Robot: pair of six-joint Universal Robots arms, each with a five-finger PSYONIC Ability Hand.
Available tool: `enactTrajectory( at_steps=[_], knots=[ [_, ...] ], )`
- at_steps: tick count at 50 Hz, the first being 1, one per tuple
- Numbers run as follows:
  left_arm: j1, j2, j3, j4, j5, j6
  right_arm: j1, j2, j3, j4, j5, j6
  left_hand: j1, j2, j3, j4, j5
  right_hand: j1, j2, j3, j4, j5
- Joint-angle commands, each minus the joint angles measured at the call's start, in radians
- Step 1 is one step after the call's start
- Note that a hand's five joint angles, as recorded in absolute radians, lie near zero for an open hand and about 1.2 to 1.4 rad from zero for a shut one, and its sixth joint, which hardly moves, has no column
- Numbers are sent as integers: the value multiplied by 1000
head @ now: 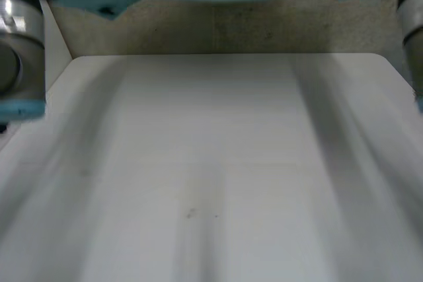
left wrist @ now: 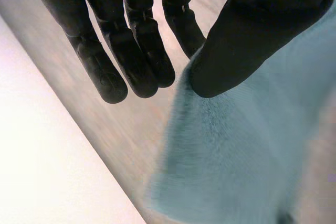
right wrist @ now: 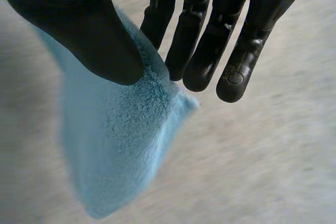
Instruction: Fold the laundry
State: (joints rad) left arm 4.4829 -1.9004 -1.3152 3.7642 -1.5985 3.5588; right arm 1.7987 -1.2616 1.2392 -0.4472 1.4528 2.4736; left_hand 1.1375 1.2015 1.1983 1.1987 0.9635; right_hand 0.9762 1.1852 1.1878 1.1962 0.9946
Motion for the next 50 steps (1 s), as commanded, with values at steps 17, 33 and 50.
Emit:
enactTrajectory(
  at_steps=[17, 33, 50],
  knots=[
    [18, -94, -525, -44, 34, -8, -35, 194, 400, 62, -115, -34, 259, 195, 198, 198, 258, 420, 211, 209, 200, 227],
    [119, 411, -688, -654, 109, 9, -179, -159, 506, 854, -129, -372, 259, 195, 198, 198, 258, 420, 211, 209, 200, 227],
    [104, 164, -523, -403, 175, 123, -191, 36, 361, 575, -144, -429, 259, 195, 198, 198, 258, 420, 211, 209, 200, 227]
  ],
)
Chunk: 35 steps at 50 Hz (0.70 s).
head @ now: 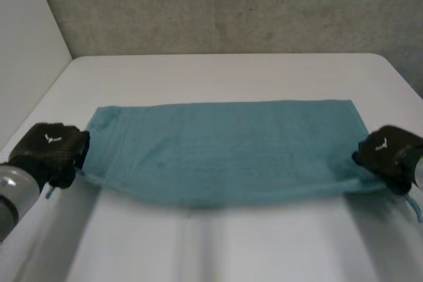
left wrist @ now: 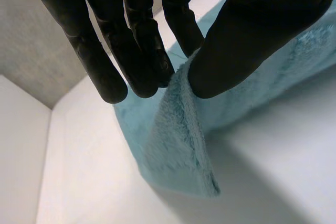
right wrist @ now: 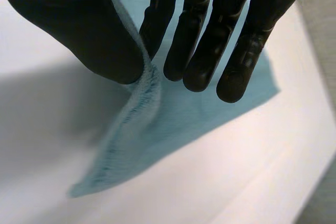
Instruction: Fold the laundry
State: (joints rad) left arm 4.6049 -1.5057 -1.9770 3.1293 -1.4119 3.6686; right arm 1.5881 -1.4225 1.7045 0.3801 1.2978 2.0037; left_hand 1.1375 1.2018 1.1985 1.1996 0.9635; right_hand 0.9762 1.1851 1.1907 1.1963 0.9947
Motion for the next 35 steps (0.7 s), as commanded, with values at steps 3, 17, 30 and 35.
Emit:
enactTrajectory(
  at_steps=[3, 17, 30, 35],
  knots=[
    [-34, -365, 245, 302, -16, 13, 69, 300, -195, -339, 29, 72, 259, 194, 198, 197, 258, 420, 211, 206, 200, 227],
    [-109, -878, 818, 370, -125, 18, 161, 715, -641, -668, 121, 101, 259, 194, 198, 197, 258, 420, 211, 206, 200, 227],
    [-112, -1065, 1020, 508, -116, 67, 171, 945, -898, -774, 118, 106, 259, 194, 198, 197, 258, 420, 211, 206, 200, 227],
    [-118, -1078, 1003, 549, -84, 68, 171, 985, -928, -819, 123, 139, 259, 194, 198, 197, 258, -395, -604, -610, -615, -588]
  ],
)
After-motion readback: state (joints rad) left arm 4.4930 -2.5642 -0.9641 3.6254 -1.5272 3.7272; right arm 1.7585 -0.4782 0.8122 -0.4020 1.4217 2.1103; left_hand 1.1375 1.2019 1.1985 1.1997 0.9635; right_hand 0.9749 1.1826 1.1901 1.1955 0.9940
